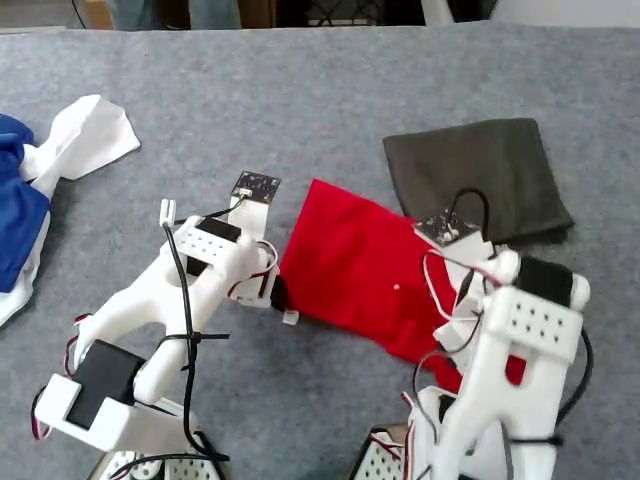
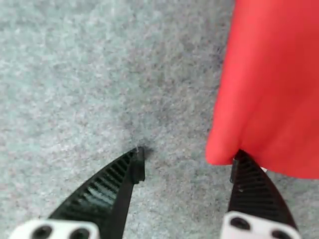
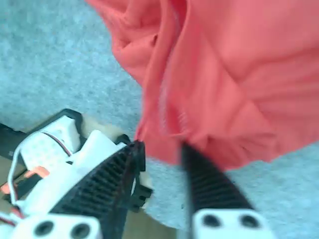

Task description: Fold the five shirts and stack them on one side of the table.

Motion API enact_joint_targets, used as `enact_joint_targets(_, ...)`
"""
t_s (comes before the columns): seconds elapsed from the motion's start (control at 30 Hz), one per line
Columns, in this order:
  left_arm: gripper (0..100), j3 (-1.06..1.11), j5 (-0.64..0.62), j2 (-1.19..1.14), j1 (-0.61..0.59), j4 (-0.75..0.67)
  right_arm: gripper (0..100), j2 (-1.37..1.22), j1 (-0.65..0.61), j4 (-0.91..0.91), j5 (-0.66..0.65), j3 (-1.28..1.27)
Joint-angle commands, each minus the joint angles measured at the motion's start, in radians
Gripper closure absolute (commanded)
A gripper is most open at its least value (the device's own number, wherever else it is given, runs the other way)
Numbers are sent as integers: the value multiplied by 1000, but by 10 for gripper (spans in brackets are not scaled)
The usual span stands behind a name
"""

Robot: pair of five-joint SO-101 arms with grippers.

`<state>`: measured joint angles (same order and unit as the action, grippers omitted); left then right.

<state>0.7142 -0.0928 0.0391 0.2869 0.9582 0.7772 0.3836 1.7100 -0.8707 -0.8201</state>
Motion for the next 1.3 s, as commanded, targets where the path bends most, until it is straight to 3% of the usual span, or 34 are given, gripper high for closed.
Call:
enact_joint_targets(0.0, 720, -28, -6, -6, -8, -2, 573, 90, 12, -6, -12, 36)
enact_joint_targets(0.13, 720, -28, -6, -6, -8, -2, 560, 117, 12, -8, -55, 107)
enact_joint_targets(0.37, 720, -28, -6, -6, -8, -2, 760, 87, 6, -235, -130, 87)
enact_joint_targets(0.5, 720, -28, -6, -6, -8, 0, 834, 12, -49, -218, -216, 84)
enact_joint_targets(0.6, 720, -28, -8, -6, -8, 3, 815, -33, -71, -153, -310, 120)
enact_joint_targets(0.87, 720, -28, -12, -6, -8, 3, 743, -236, -81, -141, -313, 134)
enact_joint_targets(1.27, 720, -44, -12, -8, -8, 6, 746, -515, -87, -216, -313, 136)
